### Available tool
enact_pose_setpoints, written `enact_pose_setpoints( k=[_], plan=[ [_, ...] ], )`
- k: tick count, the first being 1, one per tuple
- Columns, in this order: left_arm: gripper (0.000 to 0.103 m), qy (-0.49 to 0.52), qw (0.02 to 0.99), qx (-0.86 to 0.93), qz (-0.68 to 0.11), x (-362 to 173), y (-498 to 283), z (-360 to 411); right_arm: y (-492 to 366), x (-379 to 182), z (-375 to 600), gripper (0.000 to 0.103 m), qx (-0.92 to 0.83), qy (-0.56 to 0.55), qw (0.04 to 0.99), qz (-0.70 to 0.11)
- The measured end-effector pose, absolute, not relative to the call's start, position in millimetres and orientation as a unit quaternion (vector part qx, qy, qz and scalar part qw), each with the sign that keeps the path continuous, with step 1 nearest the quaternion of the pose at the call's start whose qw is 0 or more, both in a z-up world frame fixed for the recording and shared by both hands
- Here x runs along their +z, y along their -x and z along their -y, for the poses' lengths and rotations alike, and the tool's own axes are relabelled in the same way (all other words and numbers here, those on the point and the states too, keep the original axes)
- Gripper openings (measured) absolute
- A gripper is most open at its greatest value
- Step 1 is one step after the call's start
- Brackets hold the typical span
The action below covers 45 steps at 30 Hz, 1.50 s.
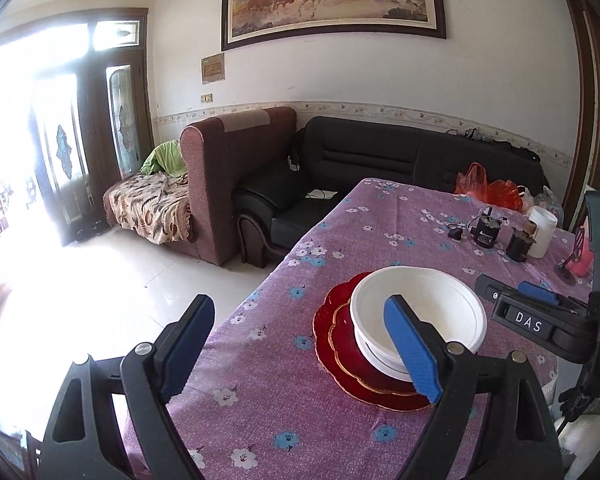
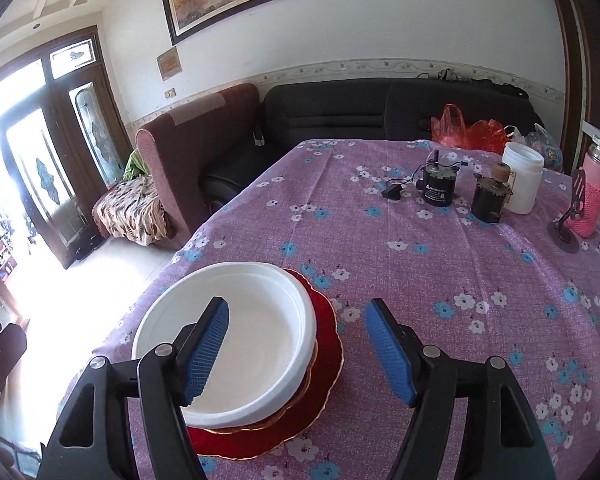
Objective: Organize plates and bowls
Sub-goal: 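Withdraw the right tool and move it to the cream bowl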
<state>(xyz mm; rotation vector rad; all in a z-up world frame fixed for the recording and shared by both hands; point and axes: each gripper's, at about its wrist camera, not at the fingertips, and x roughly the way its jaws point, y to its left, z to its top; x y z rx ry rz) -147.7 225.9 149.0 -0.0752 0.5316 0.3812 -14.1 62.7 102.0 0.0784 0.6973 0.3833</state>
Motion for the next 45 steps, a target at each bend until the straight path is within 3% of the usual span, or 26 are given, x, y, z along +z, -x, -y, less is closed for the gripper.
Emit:
enact_pose_setpoints(
  k=[11,22,36,45],
  plan=[
    [0.087,0.022,0.947,0.183,-0.261,150.7,150.2,-213.8,5.4,72.7,-58.3,0.075,0.179,-0.044,0.909,-0.374],
    [0.088,-0.003,0.946,0.188,-0.265,148.4,149.3,-199.6,32.2,104.4,-24.2,0.076,0.172,-0.062,0.929,-0.321],
    [0.088,-0.071,0.949,0.145,-0.270,148.1,143.5,-131.5,74.6,104.9,146.9,0.078,0.057,-0.114,0.949,-0.287],
    [0.088,-0.153,0.951,0.068,-0.262,145.2,125.7,-38.7,92.0,103.7,288.6,0.082,-0.072,-0.177,0.947,-0.257]
  ],
)
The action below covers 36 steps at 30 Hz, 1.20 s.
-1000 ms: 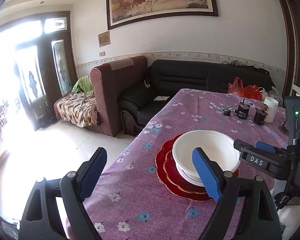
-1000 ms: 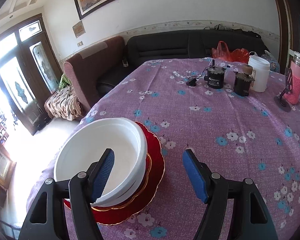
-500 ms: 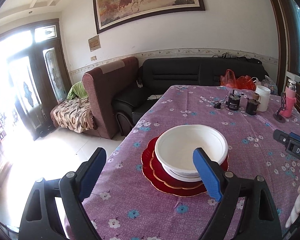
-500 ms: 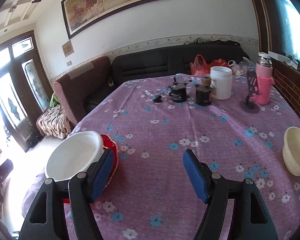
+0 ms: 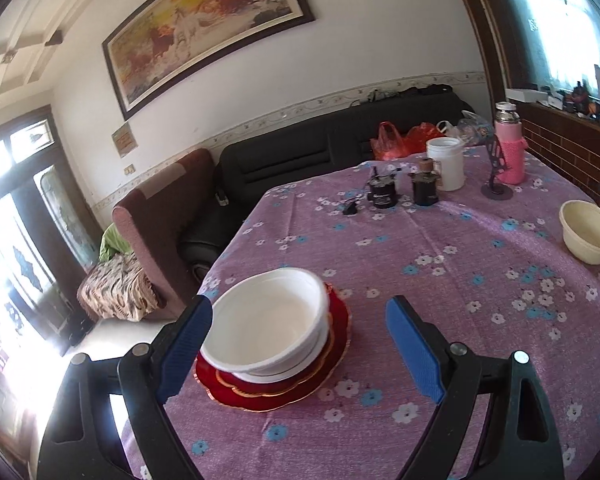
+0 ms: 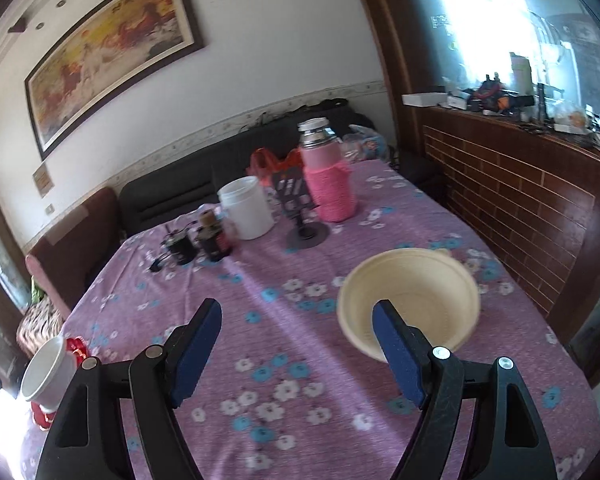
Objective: Organize plates and bowls
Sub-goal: 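Withdraw the right tool and move it to the cream bowl, then grasp the cream bowl's rim with the right gripper and lift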
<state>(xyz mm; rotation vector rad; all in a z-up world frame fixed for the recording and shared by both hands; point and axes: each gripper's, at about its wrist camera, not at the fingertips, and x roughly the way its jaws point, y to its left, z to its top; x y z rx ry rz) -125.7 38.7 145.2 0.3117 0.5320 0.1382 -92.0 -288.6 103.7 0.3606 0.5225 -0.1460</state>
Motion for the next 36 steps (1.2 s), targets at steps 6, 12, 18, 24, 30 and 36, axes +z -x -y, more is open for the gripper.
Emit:
enact_pose_setpoints(
  k=[6,12,18,24,30,36],
  plan=[
    [0.088,-0.162,0.946,-0.026,-0.278,140.4,105.6,20.2,92.1,92.0,350.4,0.082,-0.126,-0.223,0.937,-0.236],
    [0.088,-0.163,0.935,-0.083,-0.304,136.2,82.5,69.6,84.7,68.6,402.4,0.082,-0.167,-0.296,0.913,-0.224],
    [0.088,-0.194,0.928,-0.104,-0.299,129.5,67.8,116.1,79.9,47.0,423.7,0.082,-0.176,-0.322,0.901,-0.233],
    [0.088,-0.212,0.927,-0.095,-0.293,118.4,64.7,145.8,74.2,37.1,423.9,0.082,-0.172,-0.317,0.896,-0.258],
    [0.088,-0.189,0.924,-0.098,-0.316,110.5,62.2,133.3,47.1,19.4,410.0,0.080,-0.158,-0.283,0.891,-0.319],
    [0.088,-0.140,0.924,-0.085,-0.346,104.8,54.8,95.4,38.9,1.5,402.5,0.020,-0.093,-0.307,0.881,-0.349]
  ],
)
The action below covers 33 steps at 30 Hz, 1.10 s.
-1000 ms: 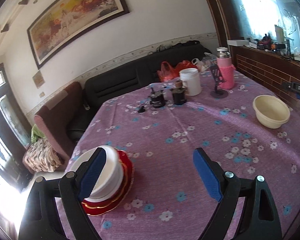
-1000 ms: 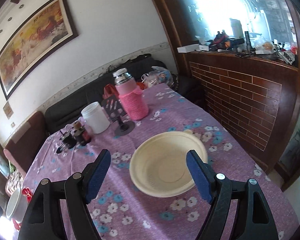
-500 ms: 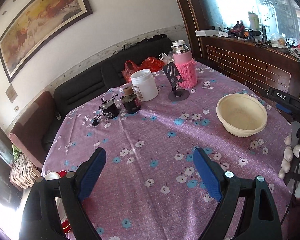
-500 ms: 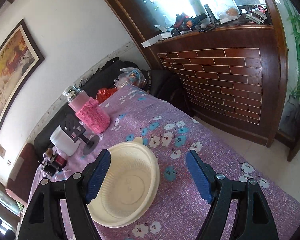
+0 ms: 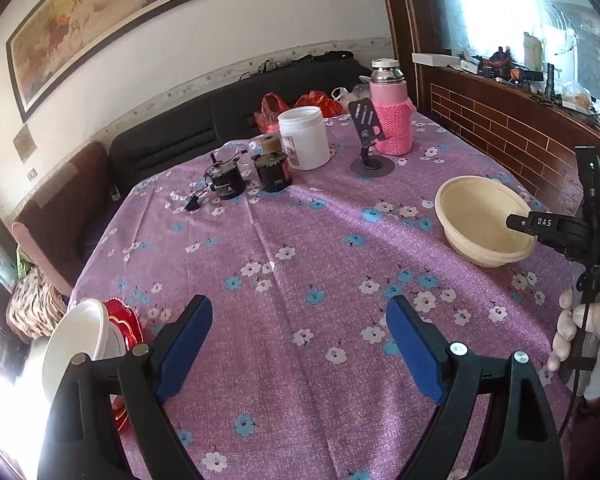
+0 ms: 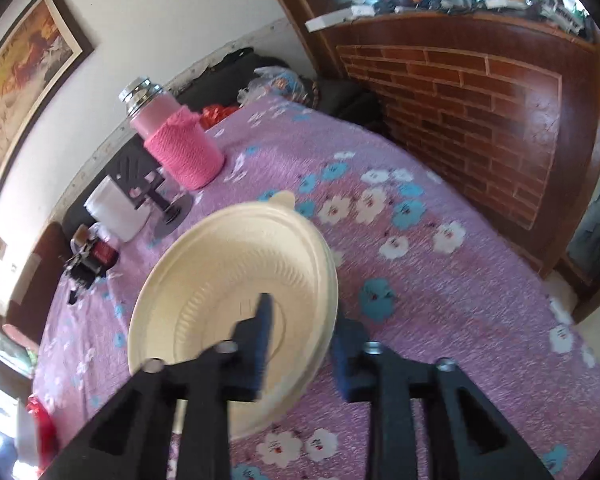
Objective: Organize plates and bowls
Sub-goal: 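Grasp the cream bowl's rim with the right gripper and lift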
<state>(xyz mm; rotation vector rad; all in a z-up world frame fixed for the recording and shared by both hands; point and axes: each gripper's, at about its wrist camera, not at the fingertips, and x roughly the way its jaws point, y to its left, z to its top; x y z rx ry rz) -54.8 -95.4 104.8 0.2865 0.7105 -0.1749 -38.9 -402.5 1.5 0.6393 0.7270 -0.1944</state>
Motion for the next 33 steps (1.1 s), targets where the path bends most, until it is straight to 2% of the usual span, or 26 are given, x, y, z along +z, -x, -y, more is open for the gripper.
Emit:
enact_pose_setpoints(
  k=[3,9,11,13,18,27,30,32,33],
  plan=[
    [0.088,-0.108,0.923,-0.076,-0.361,101.6,50.2,75.1,36.0,5.8,381.4,0.015,-0.040,-0.284,0.893,-0.348],
    [0.088,-0.059,0.915,-0.068,-0.393,92.2,40.1,49.2,25.8,8.5,305.6,0.015,0.165,-0.234,0.879,-0.382],
    [0.088,-0.057,0.914,-0.068,-0.396,89.9,39.7,47.6,28.3,10.8,291.3,0.017,0.162,-0.206,0.887,-0.380],
    [0.088,-0.056,0.914,-0.069,-0.397,87.8,39.6,47.0,31.0,8.9,290.2,0.029,0.157,-0.212,0.886,-0.381],
    [0.088,-0.052,0.910,-0.073,-0.404,79.4,38.0,50.1,30.2,10.8,298.8,0.037,0.128,-0.232,0.891,-0.369],
    [0.088,-0.040,0.918,-0.057,-0.391,80.3,47.8,44.2,34.6,23.7,308.2,0.039,0.072,-0.221,0.910,-0.342],
    [0.092,-0.036,0.922,-0.052,-0.382,84.7,55.8,35.7,45.5,33.7,309.2,0.039,0.008,-0.187,0.931,-0.313],
    [0.092,-0.024,0.923,-0.071,-0.378,87.6,62.0,28.7,57.3,45.3,305.4,0.049,-0.049,-0.146,0.946,-0.285],
    [0.092,-0.020,0.923,-0.074,-0.376,89.1,65.2,25.0,63.6,51.7,303.1,0.065,-0.073,-0.131,0.950,-0.274]
  ],
)
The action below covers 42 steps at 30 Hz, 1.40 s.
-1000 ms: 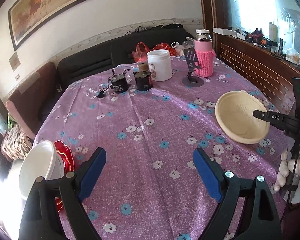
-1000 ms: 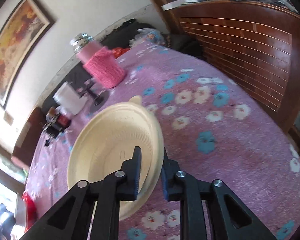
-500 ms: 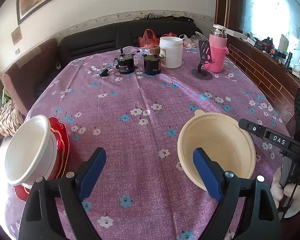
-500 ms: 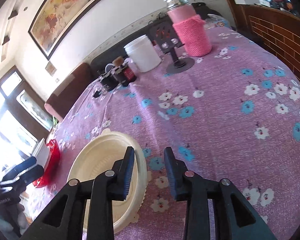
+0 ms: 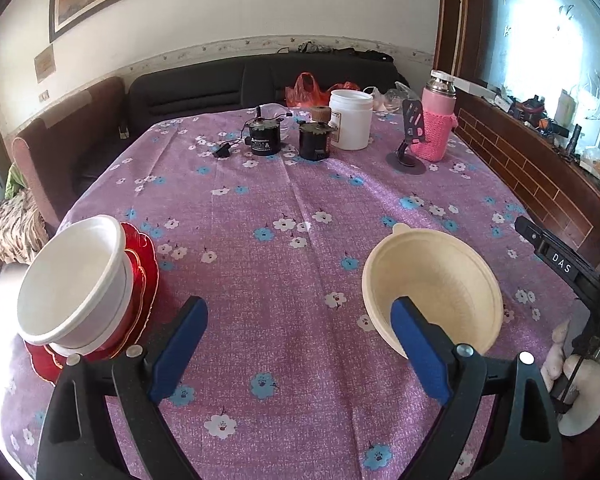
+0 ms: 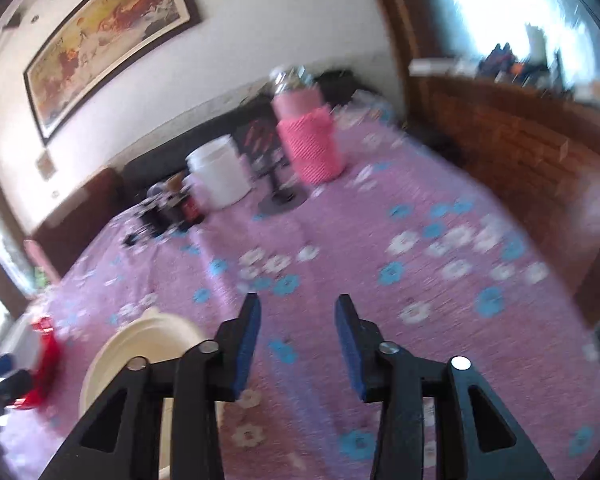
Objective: Organize plates and bowls
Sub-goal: 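Grasp the cream bowl's rim with the right gripper and lift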
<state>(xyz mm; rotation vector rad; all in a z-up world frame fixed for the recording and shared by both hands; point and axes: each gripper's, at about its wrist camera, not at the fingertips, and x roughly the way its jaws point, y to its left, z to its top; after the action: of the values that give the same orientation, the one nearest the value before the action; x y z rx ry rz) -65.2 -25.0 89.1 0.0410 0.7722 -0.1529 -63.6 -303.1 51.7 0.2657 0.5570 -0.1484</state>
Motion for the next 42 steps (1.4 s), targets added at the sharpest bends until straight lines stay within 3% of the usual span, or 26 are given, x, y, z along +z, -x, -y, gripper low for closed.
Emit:
enact_pose_setpoints(
  k=[1,4,8,14,20,22,26,37,38,40,41,42],
  plan=[
    [0.092,-0.019,0.926,-0.071,-0.369,91.2,69.4,20.7,71.8,58.0,301.5,0.081,-0.092,-0.124,0.953,-0.261],
    [0.092,-0.021,0.939,-0.060,-0.339,96.9,79.2,9.6,100.1,70.8,303.7,0.099,-0.126,-0.143,0.960,-0.206],
    [0.093,-0.002,0.942,-0.066,-0.329,98.0,87.1,-9.4,95.9,74.3,313.1,0.102,-0.099,-0.163,0.941,-0.281],
    [0.093,0.025,0.939,-0.063,-0.338,94.3,87.2,-38.3,100.7,82.2,285.2,0.102,-0.091,-0.102,0.943,-0.305],
    [0.093,0.047,0.933,-0.074,-0.348,93.3,85.0,-51.3,86.0,73.1,262.5,0.092,-0.043,-0.129,0.931,-0.339],
    [0.092,0.043,0.931,-0.083,-0.352,94.6,82.1,-47.5,80.5,65.4,253.0,0.071,-0.036,-0.129,0.923,-0.360],
    [0.092,0.039,0.918,-0.109,-0.379,91.7,68.5,-28.8,73.9,45.2,246.0,0.056,-0.022,-0.145,0.909,-0.391],
    [0.092,0.064,0.867,-0.156,-0.468,48.5,-7.4,44.2,69.8,17.0,244.1,0.054,0.013,-0.184,0.894,-0.408],
    [0.089,0.065,0.864,-0.159,-0.472,43.7,-11.3,49.2,69.5,15.6,243.7,0.053,0.015,-0.185,0.893,-0.411],
    [0.065,0.054,0.860,-0.161,-0.481,34.5,-17.1,59.9,68.1,13.7,242.8,0.047,0.015,-0.182,0.891,-0.415],
    [0.036,0.045,0.854,-0.161,-0.492,29.1,-20.2,65.5,67.7,12.9,242.9,0.046,0.017,-0.184,0.890,-0.416],
    [0.017,0.044,0.846,-0.166,-0.504,23.9,-23.2,69.3,67.3,12.2,243.0,0.044,0.020,-0.186,0.889,-0.417]
  ],
)
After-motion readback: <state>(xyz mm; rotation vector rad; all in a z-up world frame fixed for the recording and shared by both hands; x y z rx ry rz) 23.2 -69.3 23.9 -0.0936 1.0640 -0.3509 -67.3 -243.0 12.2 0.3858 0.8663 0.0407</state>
